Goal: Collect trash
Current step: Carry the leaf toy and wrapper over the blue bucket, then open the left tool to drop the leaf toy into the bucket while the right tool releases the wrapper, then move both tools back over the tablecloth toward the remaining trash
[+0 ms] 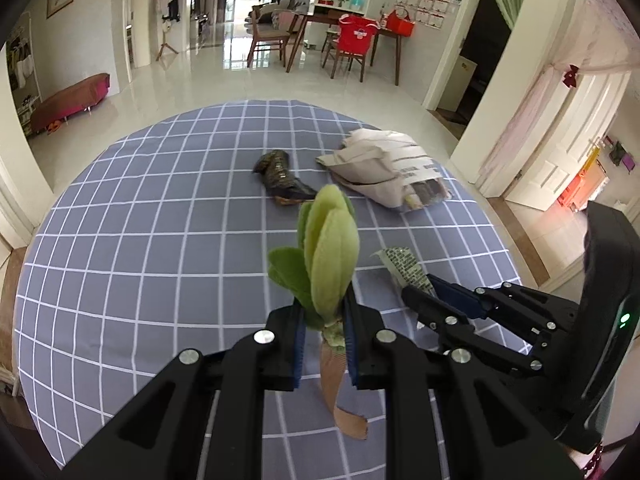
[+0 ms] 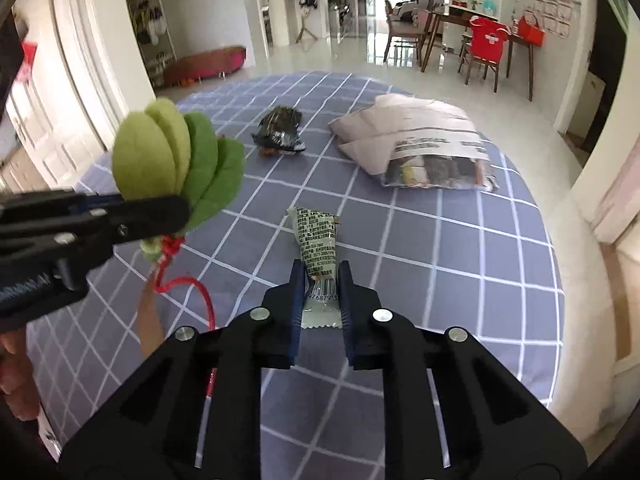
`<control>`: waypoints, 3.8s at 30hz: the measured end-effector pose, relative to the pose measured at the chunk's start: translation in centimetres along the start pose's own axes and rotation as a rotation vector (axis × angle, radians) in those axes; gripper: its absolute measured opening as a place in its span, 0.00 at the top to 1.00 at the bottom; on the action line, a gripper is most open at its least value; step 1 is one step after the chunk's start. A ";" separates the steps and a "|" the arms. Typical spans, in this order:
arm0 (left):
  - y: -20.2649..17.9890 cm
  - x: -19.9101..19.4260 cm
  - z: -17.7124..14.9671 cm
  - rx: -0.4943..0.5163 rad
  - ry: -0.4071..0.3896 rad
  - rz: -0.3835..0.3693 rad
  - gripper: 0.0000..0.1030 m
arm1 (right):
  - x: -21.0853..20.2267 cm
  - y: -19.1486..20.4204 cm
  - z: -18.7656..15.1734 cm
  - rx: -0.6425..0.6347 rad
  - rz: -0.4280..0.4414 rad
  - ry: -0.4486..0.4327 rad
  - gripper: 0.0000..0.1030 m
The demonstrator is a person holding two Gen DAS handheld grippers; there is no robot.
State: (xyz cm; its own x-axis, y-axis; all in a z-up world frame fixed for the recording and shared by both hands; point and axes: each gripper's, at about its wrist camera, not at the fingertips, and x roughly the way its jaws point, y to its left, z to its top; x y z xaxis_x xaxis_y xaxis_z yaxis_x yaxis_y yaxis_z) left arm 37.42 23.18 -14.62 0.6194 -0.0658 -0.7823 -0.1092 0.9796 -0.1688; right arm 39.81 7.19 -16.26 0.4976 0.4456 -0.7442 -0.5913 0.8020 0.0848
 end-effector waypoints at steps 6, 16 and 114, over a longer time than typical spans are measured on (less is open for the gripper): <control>-4.2 -0.5 -0.1 0.045 0.008 -0.066 0.84 | -4.3 -3.5 -1.9 0.106 0.055 -0.079 0.84; -17.1 -1.6 -1.7 0.234 0.004 -0.201 0.84 | -13.9 -12.7 -8.7 0.308 0.014 -0.226 0.84; 1.8 6.2 7.5 0.026 -0.012 0.123 0.17 | -2.7 -6.2 3.3 0.207 -0.054 -0.124 0.24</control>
State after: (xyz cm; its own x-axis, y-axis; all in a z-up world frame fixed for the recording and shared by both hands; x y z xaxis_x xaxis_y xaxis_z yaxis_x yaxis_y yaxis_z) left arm 46.88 25.99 -15.29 0.6120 0.0570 -0.7888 -0.1649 0.9847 -0.0568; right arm 44.22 2.37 -12.63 0.6063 0.4354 -0.6654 -0.4254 0.8846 0.1912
